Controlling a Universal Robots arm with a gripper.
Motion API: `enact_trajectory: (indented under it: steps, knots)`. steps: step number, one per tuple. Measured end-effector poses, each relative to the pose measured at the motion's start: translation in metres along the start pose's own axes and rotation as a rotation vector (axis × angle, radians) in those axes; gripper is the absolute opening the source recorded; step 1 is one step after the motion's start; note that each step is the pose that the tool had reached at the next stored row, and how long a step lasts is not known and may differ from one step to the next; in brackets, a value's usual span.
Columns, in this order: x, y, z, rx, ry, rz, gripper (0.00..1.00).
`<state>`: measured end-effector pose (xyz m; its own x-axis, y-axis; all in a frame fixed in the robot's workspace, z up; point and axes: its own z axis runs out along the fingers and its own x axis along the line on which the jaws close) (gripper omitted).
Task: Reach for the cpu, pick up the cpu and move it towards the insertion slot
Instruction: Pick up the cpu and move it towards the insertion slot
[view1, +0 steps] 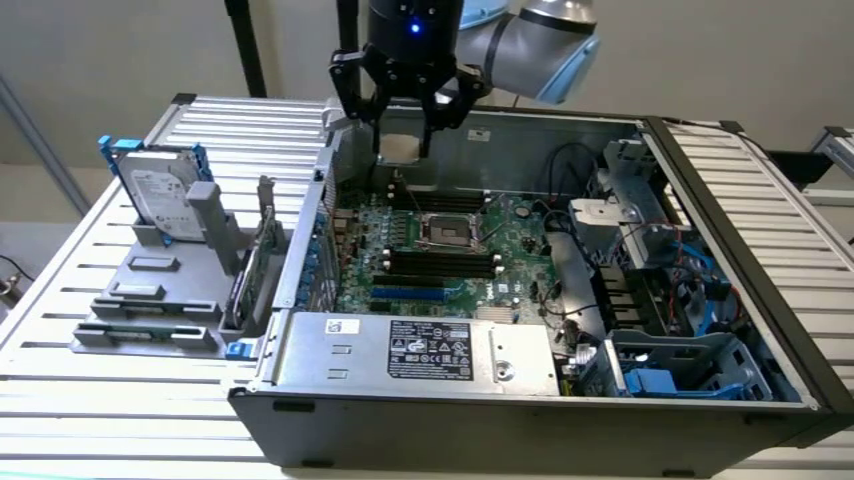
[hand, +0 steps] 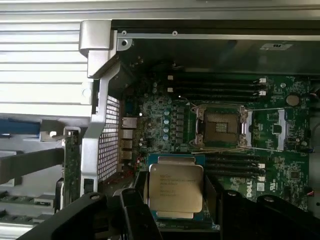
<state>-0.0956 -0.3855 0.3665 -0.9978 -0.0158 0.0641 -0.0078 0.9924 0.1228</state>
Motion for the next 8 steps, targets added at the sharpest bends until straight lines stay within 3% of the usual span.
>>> enact_trajectory:
  steps: [4,8]
  knots:
    - [-0.014,0.0085,0.0008,0.0030,0.0000,0.000,0.55]
    - [-0.028,0.0154,0.0015,0.0117,0.0001,0.001,0.55]
